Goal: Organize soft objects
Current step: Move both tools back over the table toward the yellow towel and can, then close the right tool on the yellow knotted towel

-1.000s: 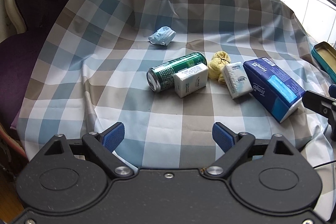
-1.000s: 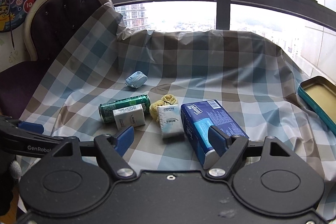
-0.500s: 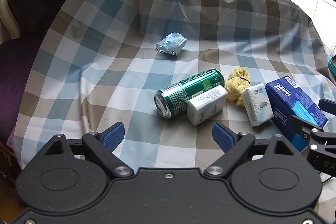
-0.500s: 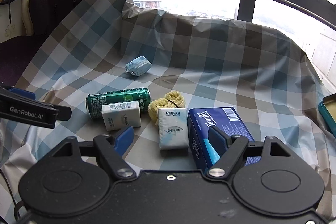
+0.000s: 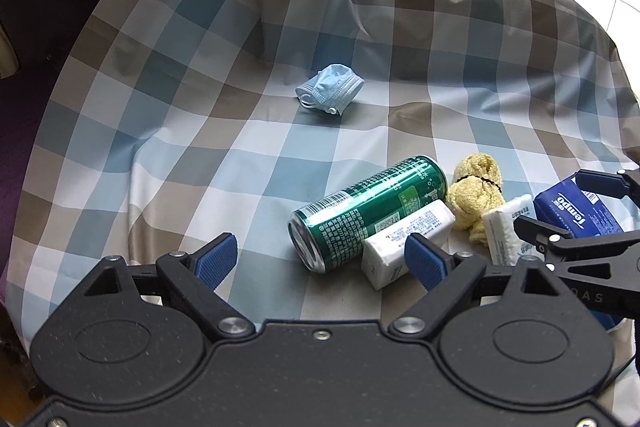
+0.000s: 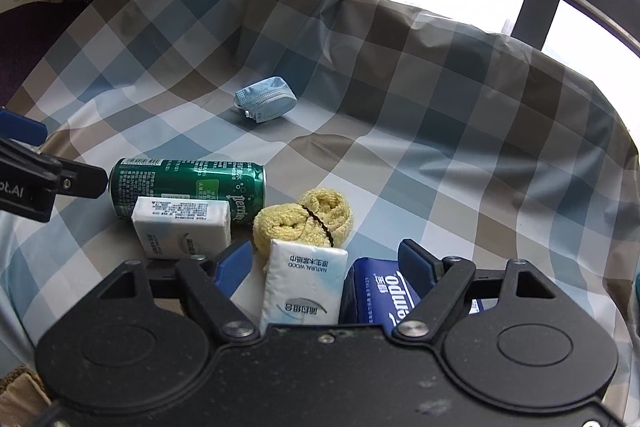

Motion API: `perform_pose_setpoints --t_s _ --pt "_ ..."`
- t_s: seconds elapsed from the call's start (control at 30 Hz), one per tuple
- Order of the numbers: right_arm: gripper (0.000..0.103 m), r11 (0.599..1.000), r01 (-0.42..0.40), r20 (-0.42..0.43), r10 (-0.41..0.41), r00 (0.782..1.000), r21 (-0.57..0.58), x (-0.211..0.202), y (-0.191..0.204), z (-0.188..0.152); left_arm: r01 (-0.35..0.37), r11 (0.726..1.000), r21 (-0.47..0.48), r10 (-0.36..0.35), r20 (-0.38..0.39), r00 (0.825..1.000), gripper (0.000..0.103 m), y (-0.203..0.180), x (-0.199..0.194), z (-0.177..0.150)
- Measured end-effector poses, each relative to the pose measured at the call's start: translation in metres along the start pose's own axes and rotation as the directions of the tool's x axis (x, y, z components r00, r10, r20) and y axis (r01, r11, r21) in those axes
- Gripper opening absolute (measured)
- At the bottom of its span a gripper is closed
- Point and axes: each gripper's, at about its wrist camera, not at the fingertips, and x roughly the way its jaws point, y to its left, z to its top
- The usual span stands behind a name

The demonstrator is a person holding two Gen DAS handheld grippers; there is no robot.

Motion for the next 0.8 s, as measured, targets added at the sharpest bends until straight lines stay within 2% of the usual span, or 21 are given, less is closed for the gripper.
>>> perform_pose_setpoints --t_s 0.13,0.27,0.47,0.57,0.8 --pt "0.081 0.998 -0.04 -0.016 0.039 0.999 -0.049 0.018 0.005 0.011 -0.005 1.0 -0.008 0.005 -0.007 1.0 0.087 0.003 0.01 0.007" --pt "0.082 0.988 -0.057 -0.045 0.051 0.998 -0.147 0.037 0.015 0.02 -0.009 1.0 -0.015 0.009 -0.013 1.0 0.087 0.008 0.019 0.012" --pt "0.082 0.975 -0.078 -0.141 0.049 0.989 -0.208 0.074 0.011 0.027 -0.016 1.0 -0.013 0.016 -0.012 1.0 0.087 0.013 0.027 0.019" --pt "0.083 0.978 -0.104 -0.174 0.072 0.982 -0.18 0.089 0.001 0.028 -0.019 1.0 -0.015 0.019 -0.013 1.0 0.087 0.015 0.031 0.022" --pt "0.083 0.994 -0.106 -0.189 0.103 0.977 -0.005 0.114 -0.029 0.036 -0.025 1.0 -0.012 0.025 -0.021 0.999 0.087 0.016 0.041 0.031"
